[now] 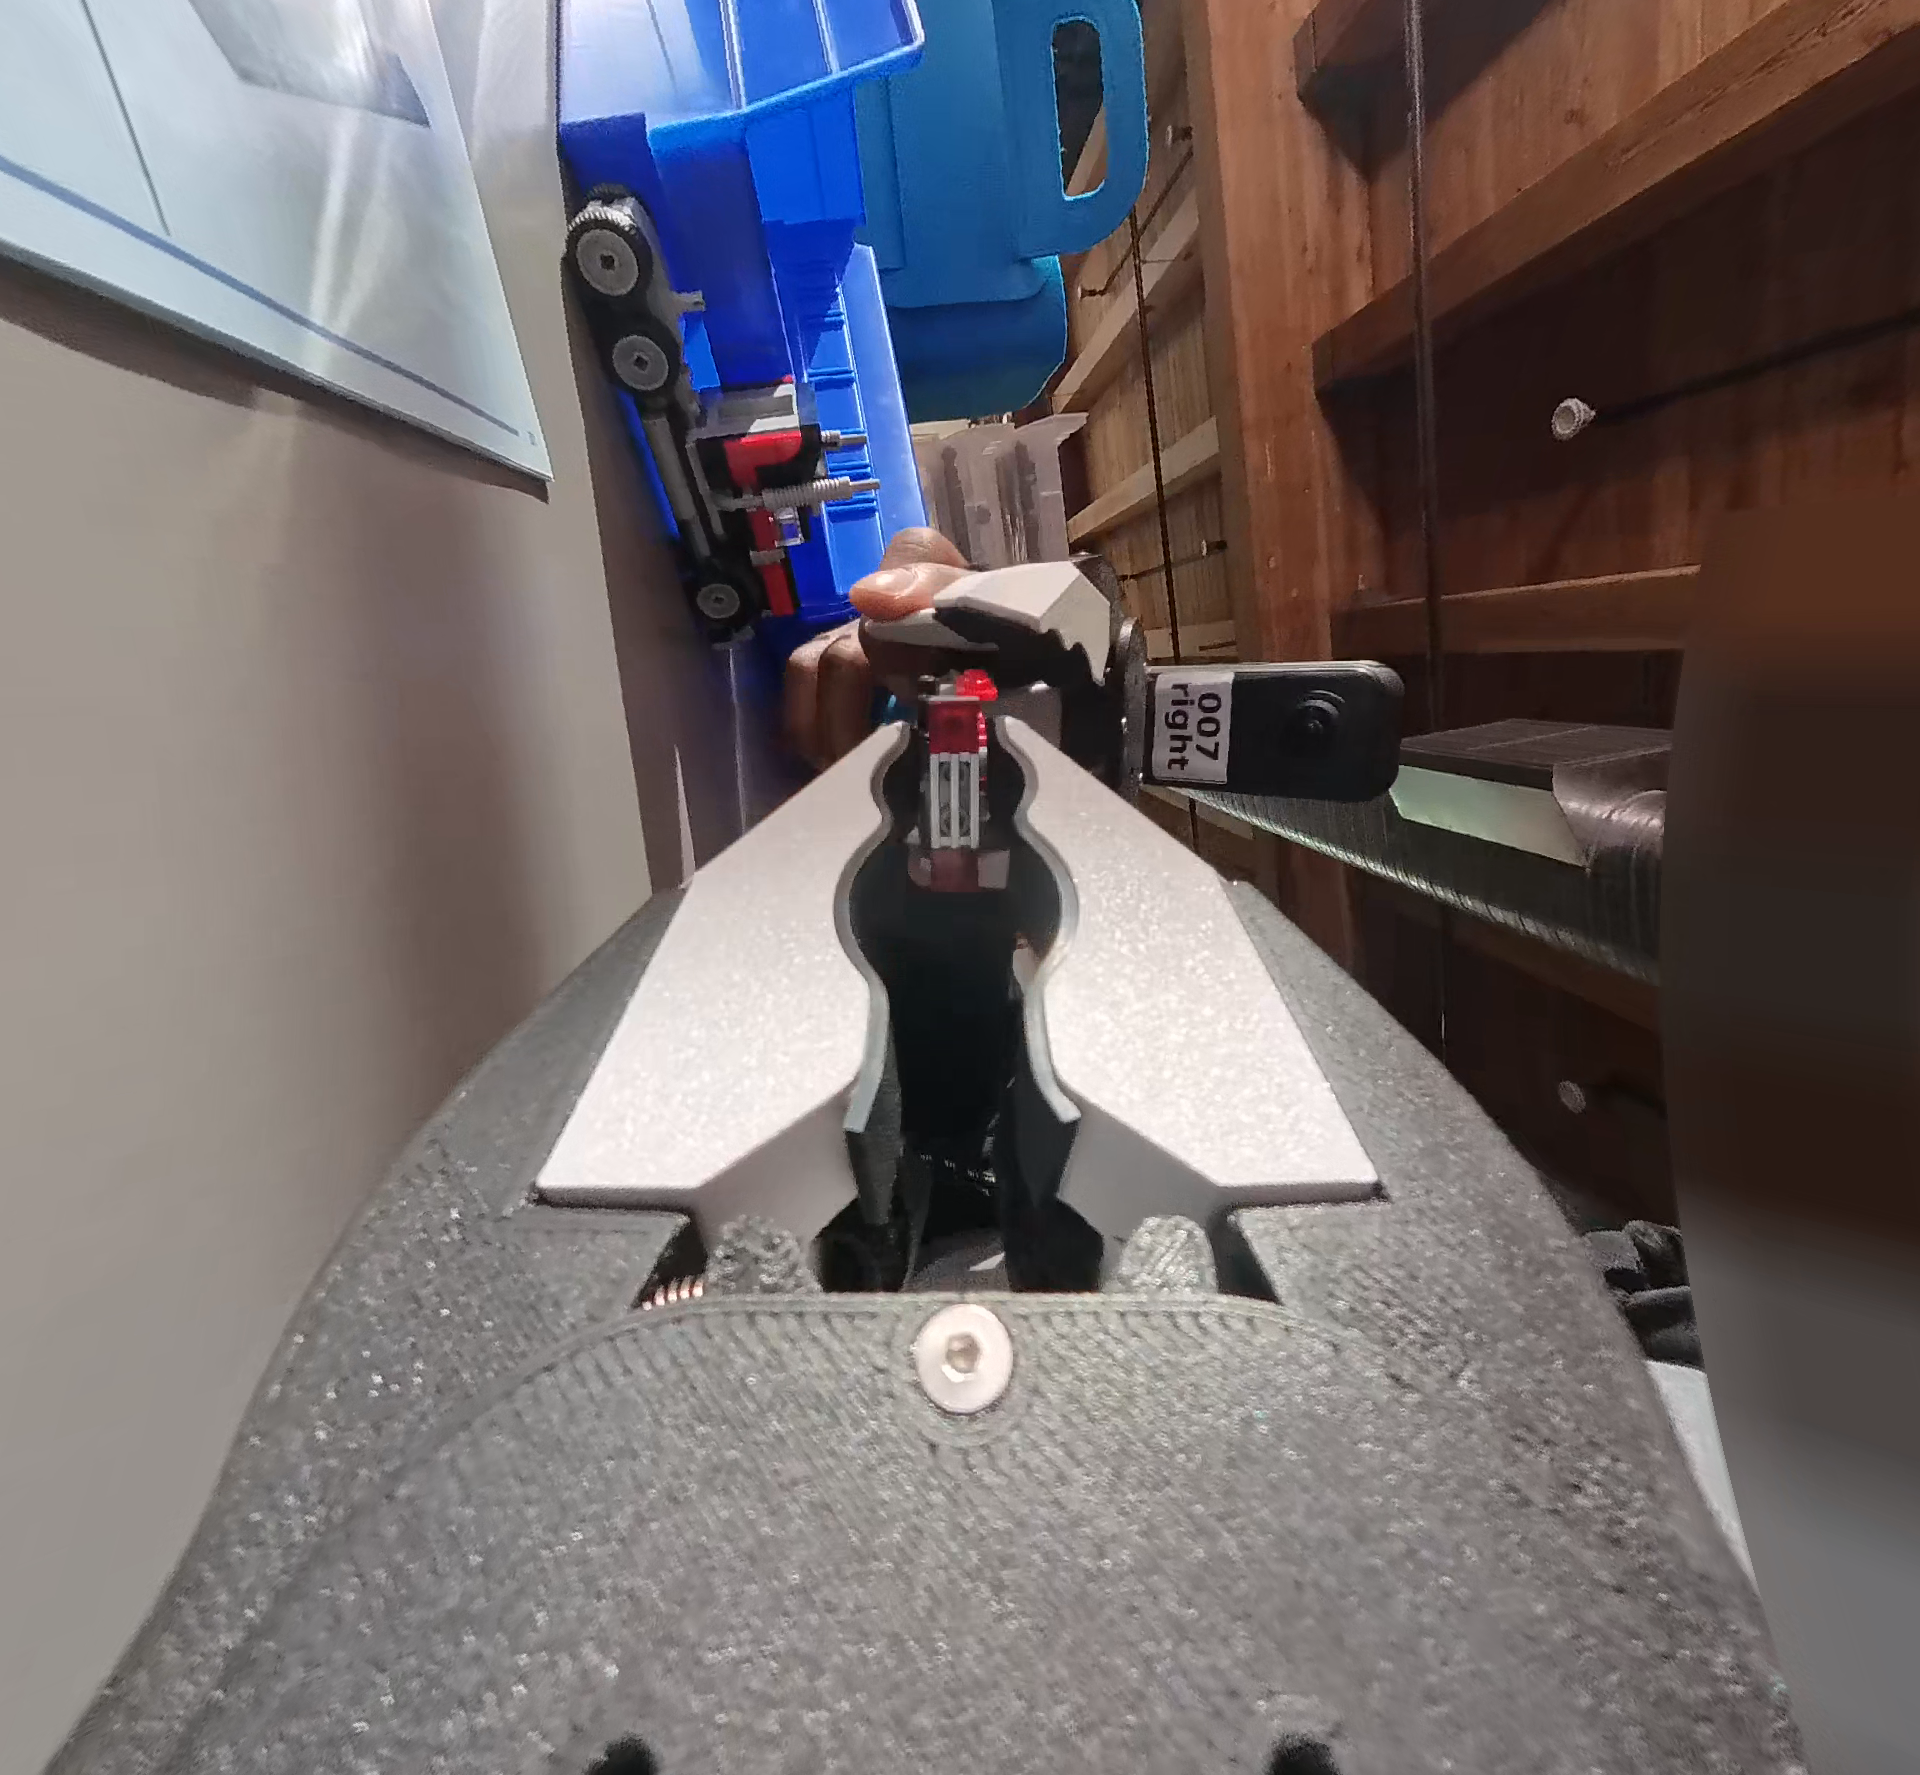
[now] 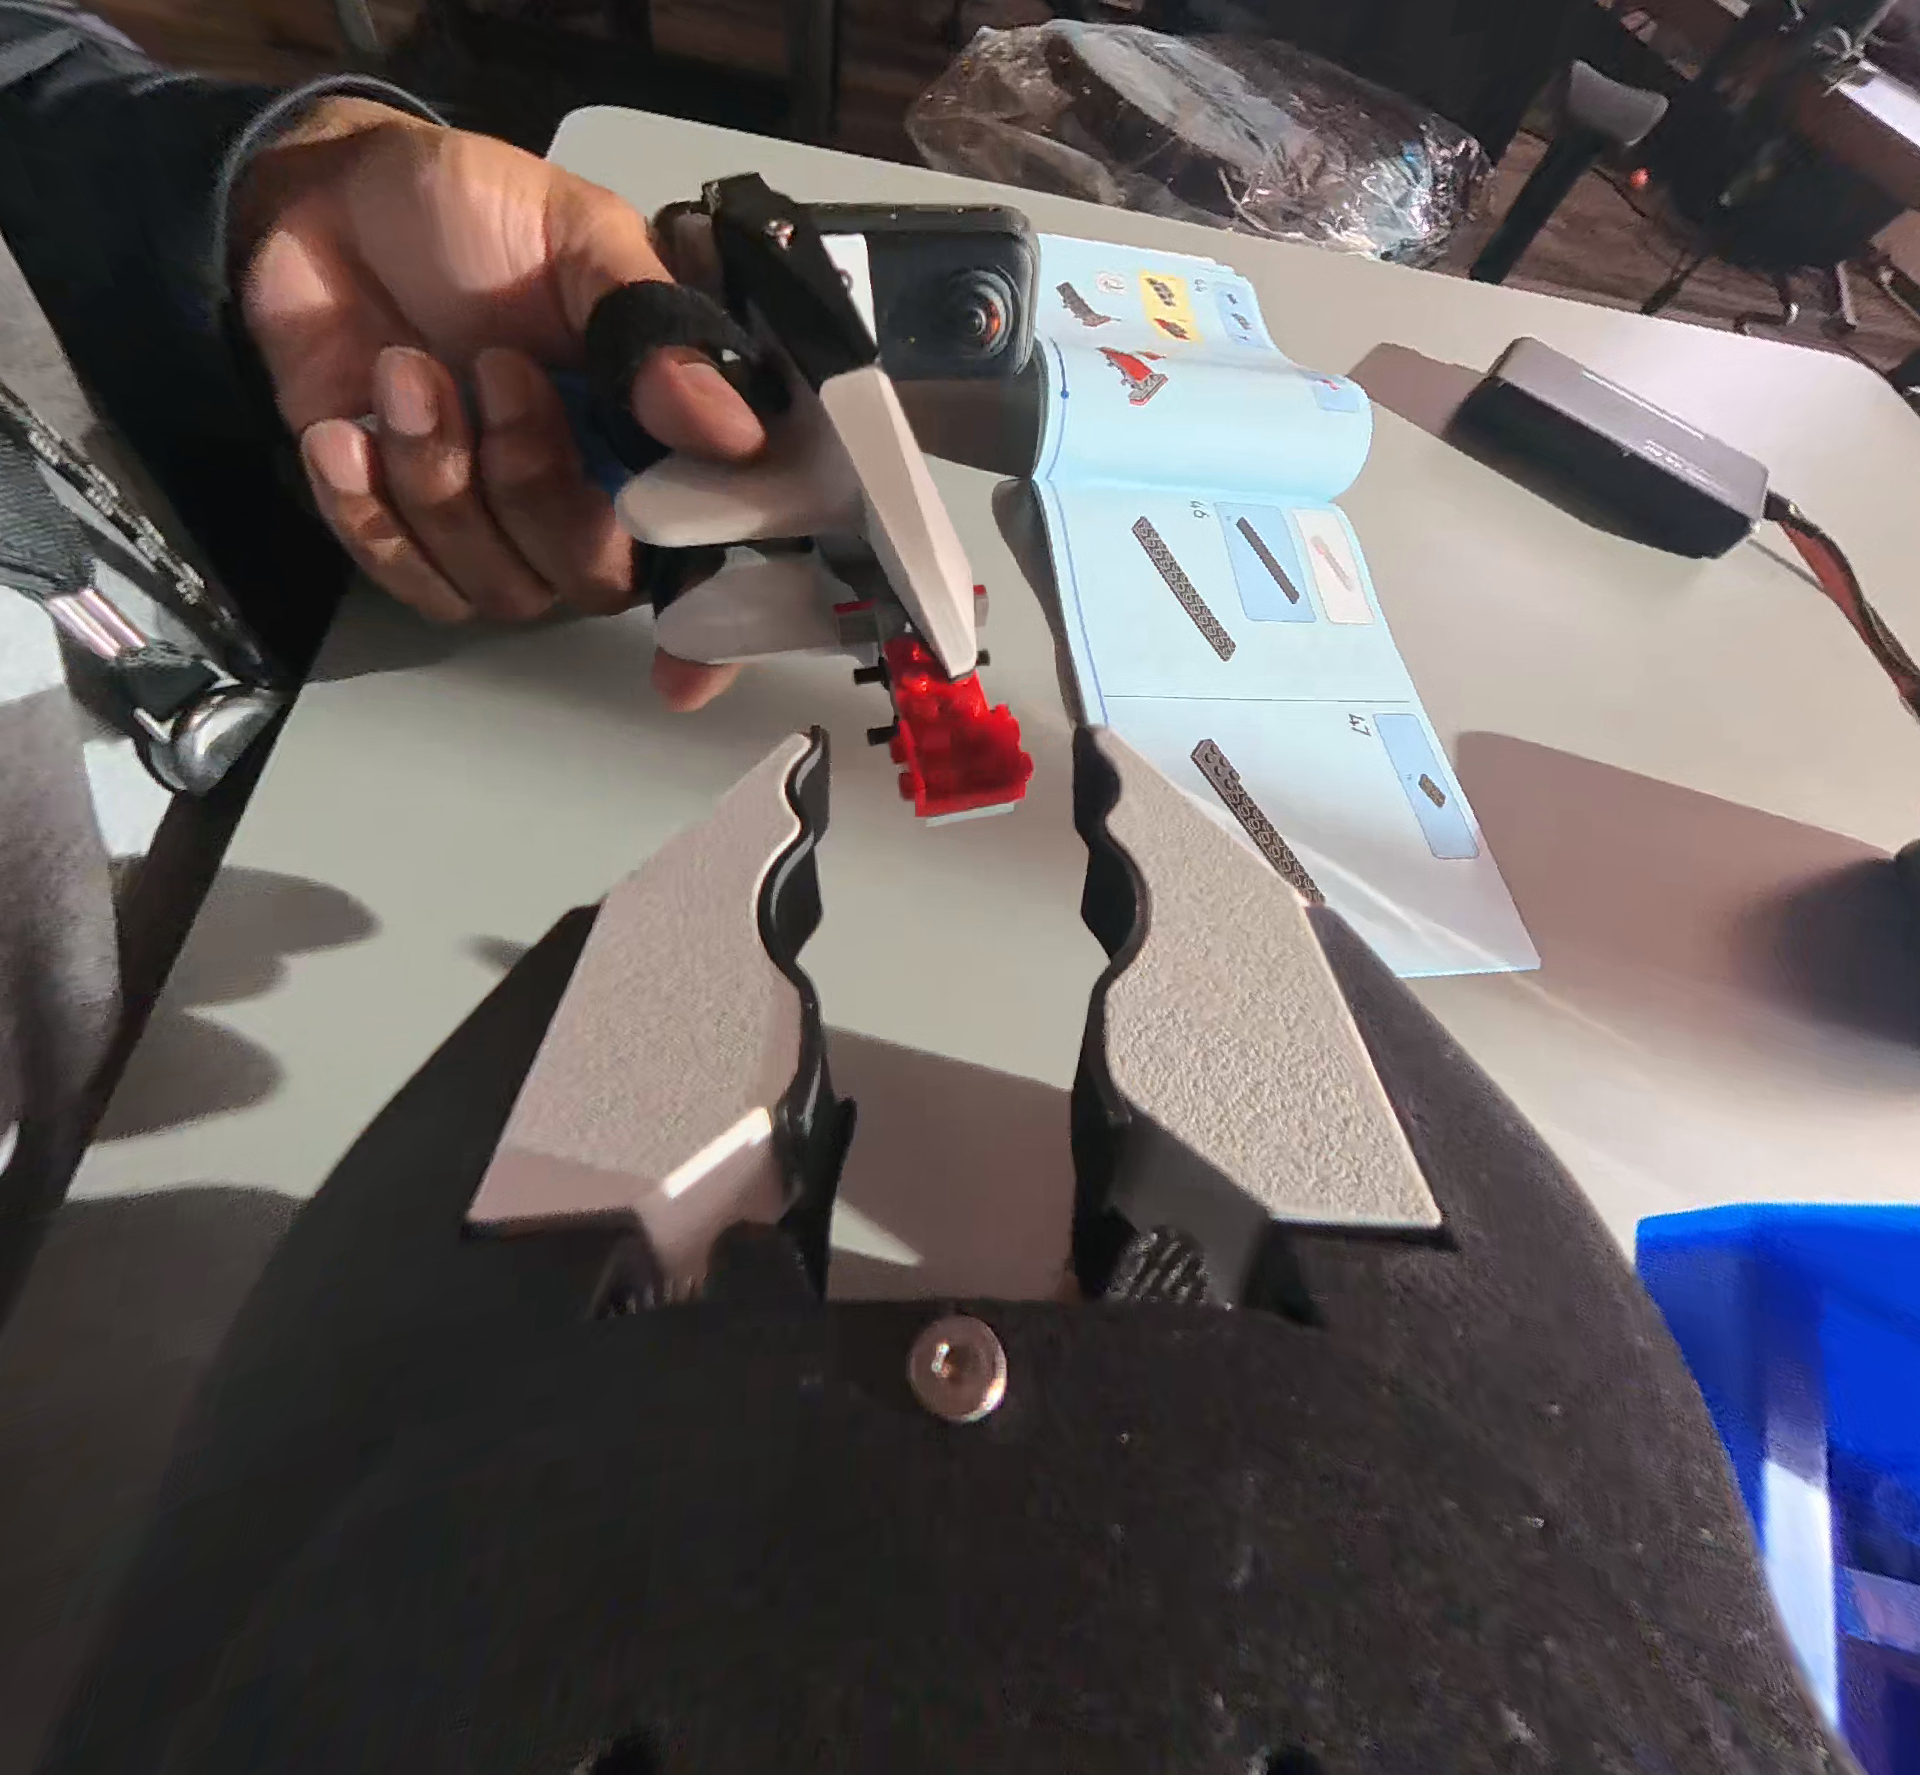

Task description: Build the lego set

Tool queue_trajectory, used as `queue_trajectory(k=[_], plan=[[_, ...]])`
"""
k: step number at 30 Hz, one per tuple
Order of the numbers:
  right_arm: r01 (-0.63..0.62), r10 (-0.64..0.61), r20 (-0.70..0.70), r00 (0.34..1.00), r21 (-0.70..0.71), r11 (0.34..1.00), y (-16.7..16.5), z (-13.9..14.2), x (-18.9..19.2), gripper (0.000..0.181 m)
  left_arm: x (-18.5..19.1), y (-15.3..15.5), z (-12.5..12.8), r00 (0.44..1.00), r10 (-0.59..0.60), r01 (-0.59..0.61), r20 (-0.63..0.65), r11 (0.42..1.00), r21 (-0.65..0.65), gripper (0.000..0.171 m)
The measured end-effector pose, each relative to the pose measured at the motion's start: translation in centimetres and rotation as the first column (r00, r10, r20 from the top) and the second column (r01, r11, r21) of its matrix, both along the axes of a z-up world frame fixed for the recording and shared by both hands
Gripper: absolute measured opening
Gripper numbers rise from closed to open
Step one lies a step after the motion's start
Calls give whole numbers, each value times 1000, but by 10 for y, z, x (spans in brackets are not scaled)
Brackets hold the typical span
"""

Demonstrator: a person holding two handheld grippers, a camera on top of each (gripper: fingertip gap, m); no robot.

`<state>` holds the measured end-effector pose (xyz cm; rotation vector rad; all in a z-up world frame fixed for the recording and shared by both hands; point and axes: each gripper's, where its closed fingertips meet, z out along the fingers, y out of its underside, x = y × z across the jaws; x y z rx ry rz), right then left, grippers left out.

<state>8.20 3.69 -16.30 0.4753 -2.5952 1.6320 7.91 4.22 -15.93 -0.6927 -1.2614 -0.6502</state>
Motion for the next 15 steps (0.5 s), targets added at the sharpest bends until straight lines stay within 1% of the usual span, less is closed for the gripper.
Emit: queue_trajectory(k=[4, 8, 10, 12, 15], plan=[[-11, 11, 5, 1000, -8, 1000, 3, 2, 0, 27, 1, 2, 1, 1000, -17, 17, -12, 1000, -5, 14], [16, -15, 27, 1000, -26, 1000, 7, 2, -1, 27, 0, 3, 1, 999, -24, 21, -38, 998, -59, 26], [43, -42, 32, 999, -32, 999, 11, 1, -3, 28, -3, -1, -2, 999, -12, 9, -34, 996, -88, 36], [85, -84, 44, 995, -36, 996, 17, -1, -7, 27, -7, -8, -6, 1000, 14, -17, -22, 993, -116, 46], [167, -166, 70, 984, -8, 986, 29, -10, -15, 28, -14, -26, -10, 997, 80, -81, -14, 983, -162, 55]])
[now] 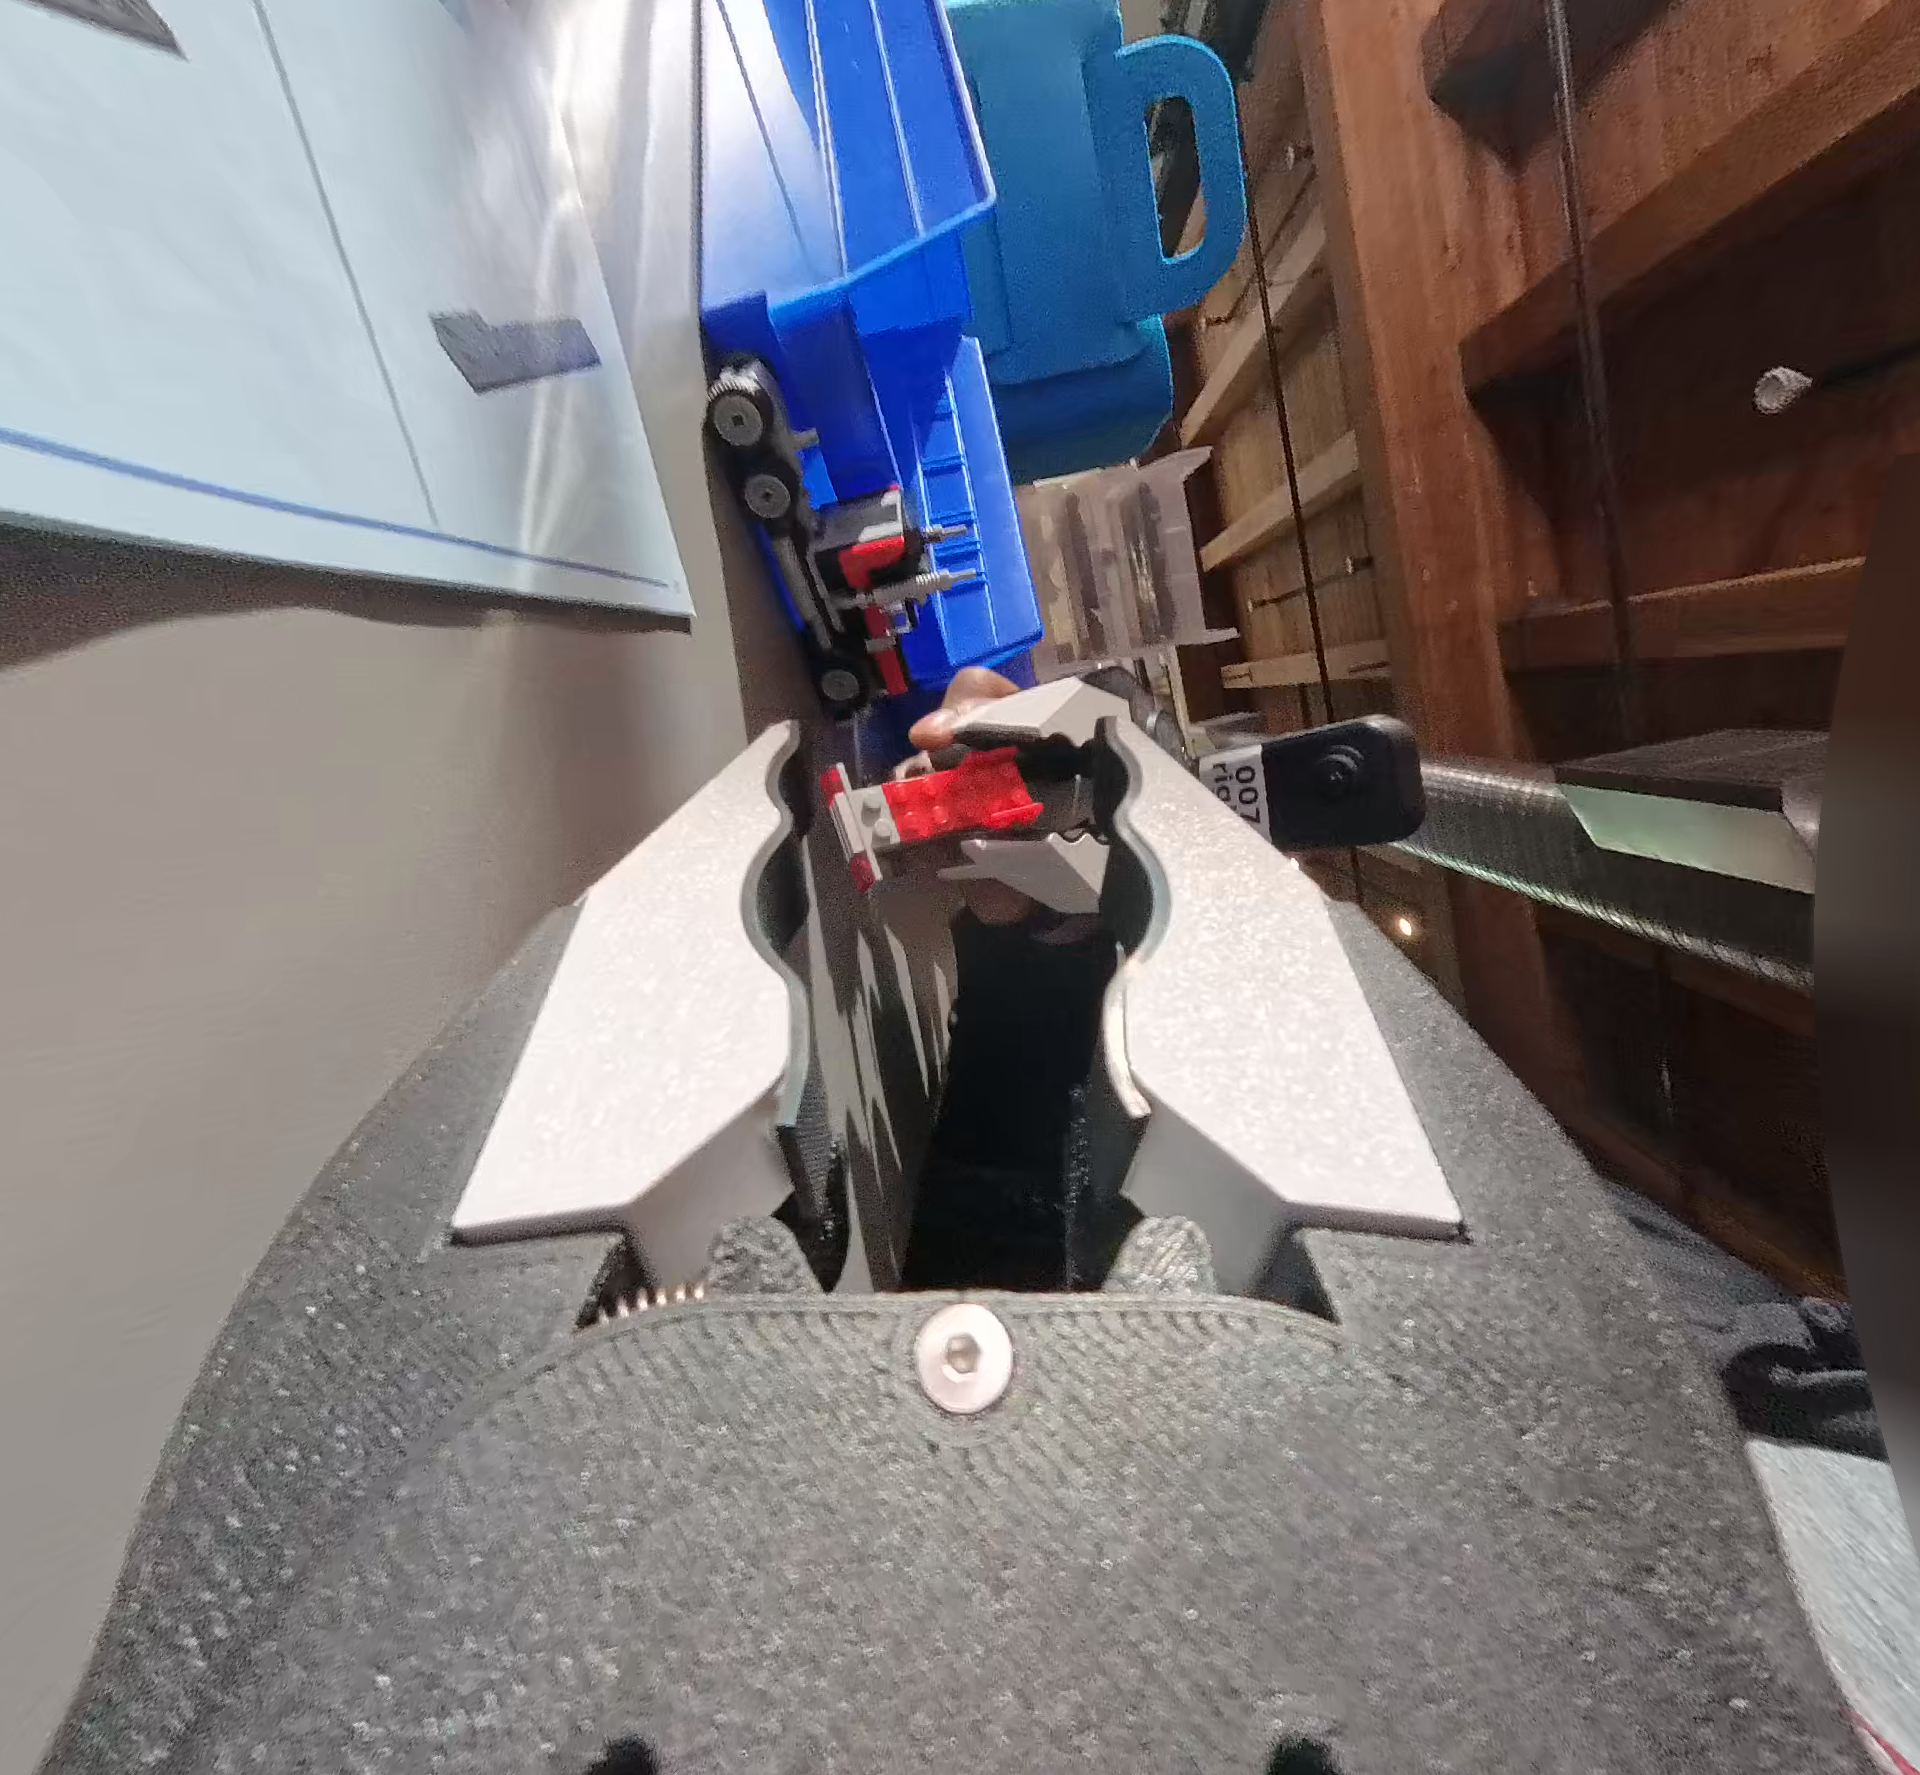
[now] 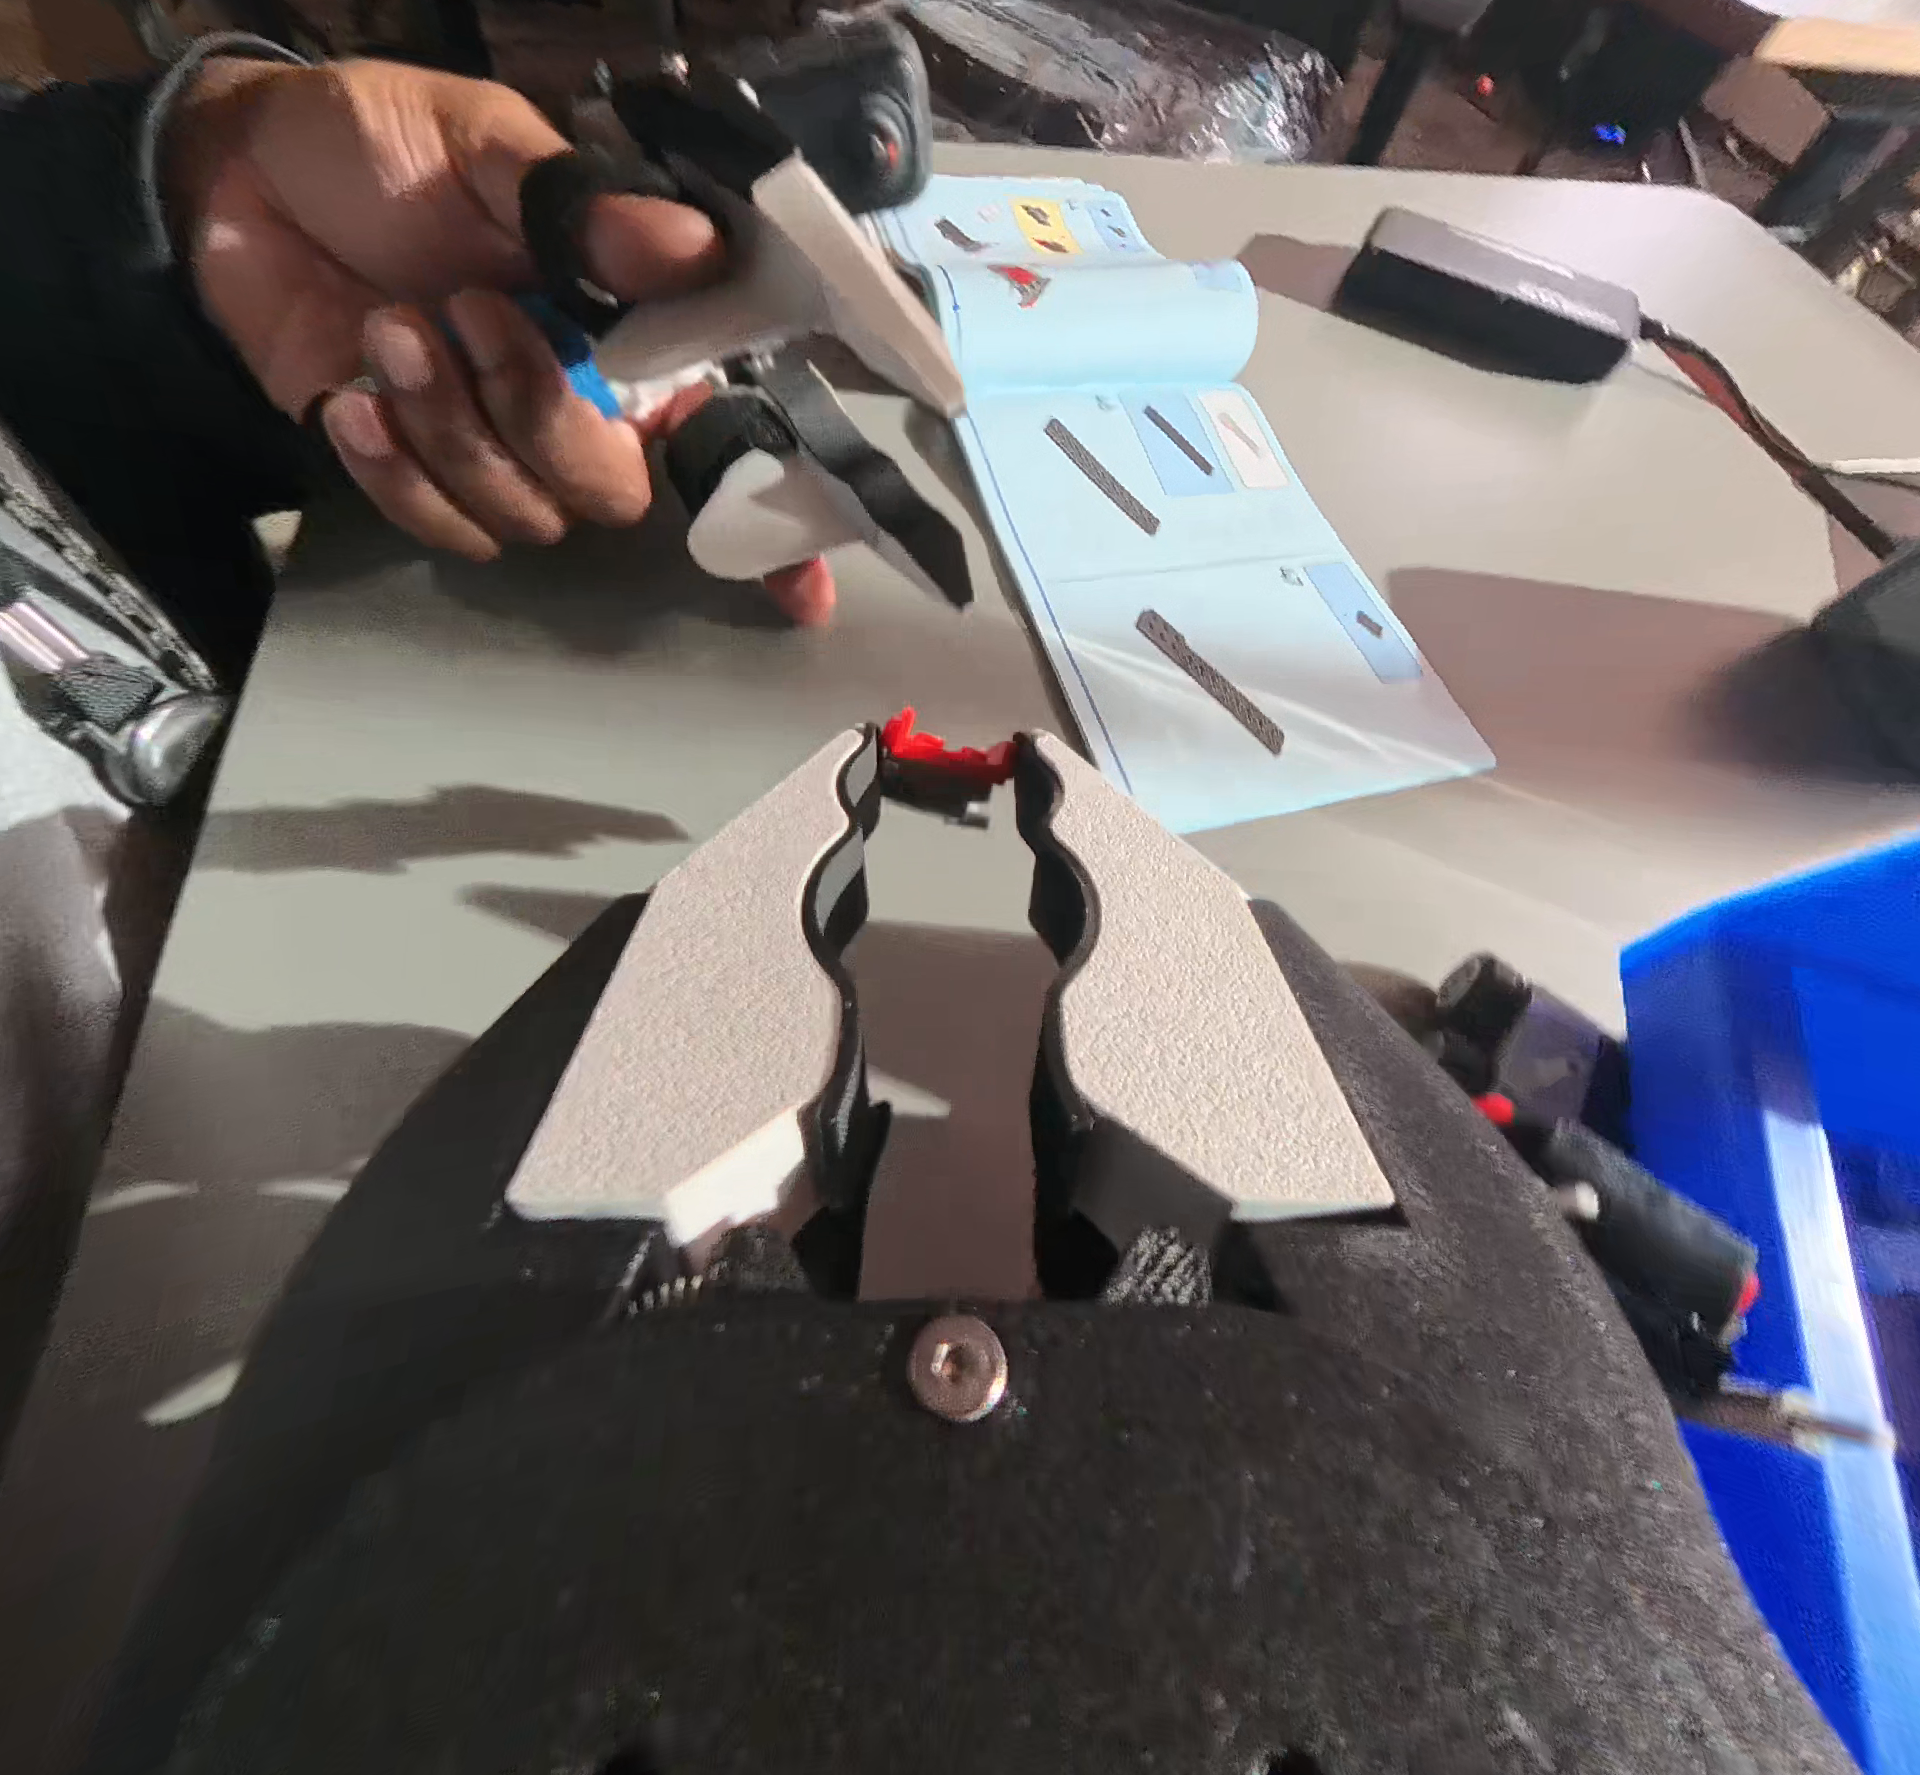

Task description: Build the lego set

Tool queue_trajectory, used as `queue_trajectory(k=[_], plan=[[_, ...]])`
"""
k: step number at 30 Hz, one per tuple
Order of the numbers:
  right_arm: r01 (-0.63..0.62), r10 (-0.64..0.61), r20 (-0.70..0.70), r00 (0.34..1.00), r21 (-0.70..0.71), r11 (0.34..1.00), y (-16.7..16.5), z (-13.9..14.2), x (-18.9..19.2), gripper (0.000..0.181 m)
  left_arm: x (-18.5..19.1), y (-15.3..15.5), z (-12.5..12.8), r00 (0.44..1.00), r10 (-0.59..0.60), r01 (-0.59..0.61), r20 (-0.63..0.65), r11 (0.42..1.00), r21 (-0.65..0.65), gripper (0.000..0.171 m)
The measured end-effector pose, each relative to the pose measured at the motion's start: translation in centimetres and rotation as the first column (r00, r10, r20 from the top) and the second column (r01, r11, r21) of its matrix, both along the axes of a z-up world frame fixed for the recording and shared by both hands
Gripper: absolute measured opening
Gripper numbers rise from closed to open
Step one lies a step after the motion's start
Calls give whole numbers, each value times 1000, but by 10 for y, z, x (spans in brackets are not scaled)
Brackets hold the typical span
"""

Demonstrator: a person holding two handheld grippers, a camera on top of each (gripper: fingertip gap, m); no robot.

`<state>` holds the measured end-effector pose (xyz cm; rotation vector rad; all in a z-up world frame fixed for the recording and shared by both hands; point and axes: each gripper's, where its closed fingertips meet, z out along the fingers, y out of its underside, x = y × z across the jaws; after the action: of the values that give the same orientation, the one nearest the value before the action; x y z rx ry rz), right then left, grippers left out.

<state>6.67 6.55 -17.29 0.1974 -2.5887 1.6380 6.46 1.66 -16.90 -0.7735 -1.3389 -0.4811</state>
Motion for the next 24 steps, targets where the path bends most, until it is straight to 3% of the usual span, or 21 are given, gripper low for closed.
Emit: queue_trajectory(k=[5, 13, 16, 20, 22, 24], plan=[[168, -174, 60, 983, 90, 982, 22, -24, -20, 28, -10, -37, 6, 990, 138, -139, -38, 990, -29, 57], [281, -313, 103, 944, 243, 929, 50, -46, -31, 28, -11, -65, 15, 975, 211, -214, -73, 976, -39, 56], [328, -391, 158, 907, 319, 889, 59, -53, -31, 44, -11, -71, 19, 970, 228, -232, -90, 972, -45, 56], [435, -507, 365, 781, 264, 861, 59, -34, -36, 59, -11, -79, 25, 959, 263, -266, -107, 964, -24, 55], [511, -501, 544, 673, 148, 847, 47, -4, -40, 60, -11, -84, 27, 951, 288, -291, -110, 957, -10, 55], [638, -431, 727, 535, -14, 770, 31, 44, -54, 59, -11, -93, 31, 936, 333, -333, -119, 943, 13, 54]])
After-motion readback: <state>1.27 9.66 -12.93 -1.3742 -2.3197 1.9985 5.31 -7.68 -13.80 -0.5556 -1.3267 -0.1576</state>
